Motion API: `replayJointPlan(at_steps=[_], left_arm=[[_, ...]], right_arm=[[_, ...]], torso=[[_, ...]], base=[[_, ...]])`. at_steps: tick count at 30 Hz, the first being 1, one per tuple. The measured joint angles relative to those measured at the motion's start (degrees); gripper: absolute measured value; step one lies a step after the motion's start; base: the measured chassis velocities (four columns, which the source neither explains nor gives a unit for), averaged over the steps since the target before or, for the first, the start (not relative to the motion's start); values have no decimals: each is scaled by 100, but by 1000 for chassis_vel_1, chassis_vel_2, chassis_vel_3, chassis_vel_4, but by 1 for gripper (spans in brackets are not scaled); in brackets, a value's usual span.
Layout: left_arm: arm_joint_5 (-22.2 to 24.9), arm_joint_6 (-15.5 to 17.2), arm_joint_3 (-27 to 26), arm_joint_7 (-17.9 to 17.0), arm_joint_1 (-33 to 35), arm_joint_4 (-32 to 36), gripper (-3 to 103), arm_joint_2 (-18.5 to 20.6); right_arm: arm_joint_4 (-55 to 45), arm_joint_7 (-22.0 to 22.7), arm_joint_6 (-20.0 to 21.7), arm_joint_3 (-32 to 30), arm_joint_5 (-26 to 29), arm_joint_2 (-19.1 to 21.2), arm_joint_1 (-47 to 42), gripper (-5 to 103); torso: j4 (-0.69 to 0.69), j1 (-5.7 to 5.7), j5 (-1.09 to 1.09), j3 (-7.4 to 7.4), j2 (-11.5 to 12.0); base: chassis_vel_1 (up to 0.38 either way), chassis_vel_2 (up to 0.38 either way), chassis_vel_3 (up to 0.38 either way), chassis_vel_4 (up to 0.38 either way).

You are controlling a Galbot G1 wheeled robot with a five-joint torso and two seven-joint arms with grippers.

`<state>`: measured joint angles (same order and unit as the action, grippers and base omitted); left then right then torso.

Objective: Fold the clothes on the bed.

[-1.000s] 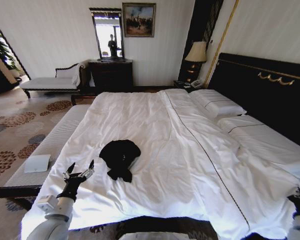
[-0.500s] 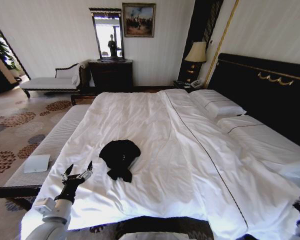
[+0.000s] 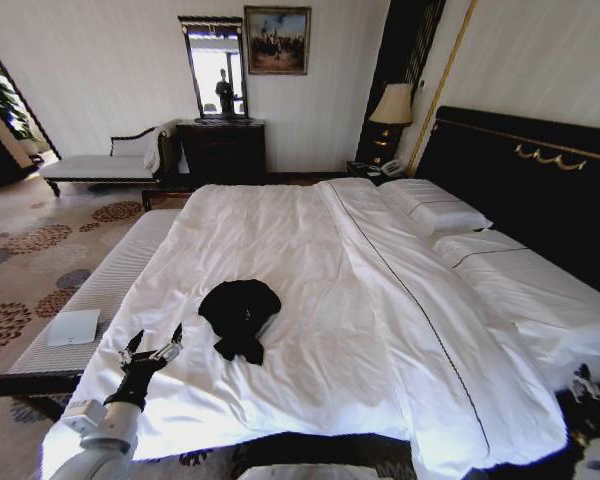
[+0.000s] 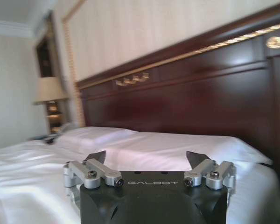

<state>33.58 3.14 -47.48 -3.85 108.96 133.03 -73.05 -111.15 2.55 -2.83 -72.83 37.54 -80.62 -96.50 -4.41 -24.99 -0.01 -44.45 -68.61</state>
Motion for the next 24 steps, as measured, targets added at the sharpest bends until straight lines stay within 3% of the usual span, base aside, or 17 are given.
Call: replayJointPlan(at_steps=[2, 12, 24], left_arm=[[-1, -9, -5, 4, 13, 0, 100, -6], [34, -29, -27, 13, -46, -43, 100, 14], [-7, -27, 1, 11, -63, -50, 99, 0]], right_arm=[[-327, -36, -8, 269, -293, -158, -63, 99], [-801, -118, -155, 952, -907, -536, -367, 100], [-946, -156, -279, 1414, -1051, -824, -563, 100]], torso=[[0, 0, -2, 0, 0], [-1, 0, 0, 0, 0], [0, 0, -3, 0, -1]], base=[[0, 0, 0, 0], [8, 9, -9, -12], [100, 118, -105, -119]])
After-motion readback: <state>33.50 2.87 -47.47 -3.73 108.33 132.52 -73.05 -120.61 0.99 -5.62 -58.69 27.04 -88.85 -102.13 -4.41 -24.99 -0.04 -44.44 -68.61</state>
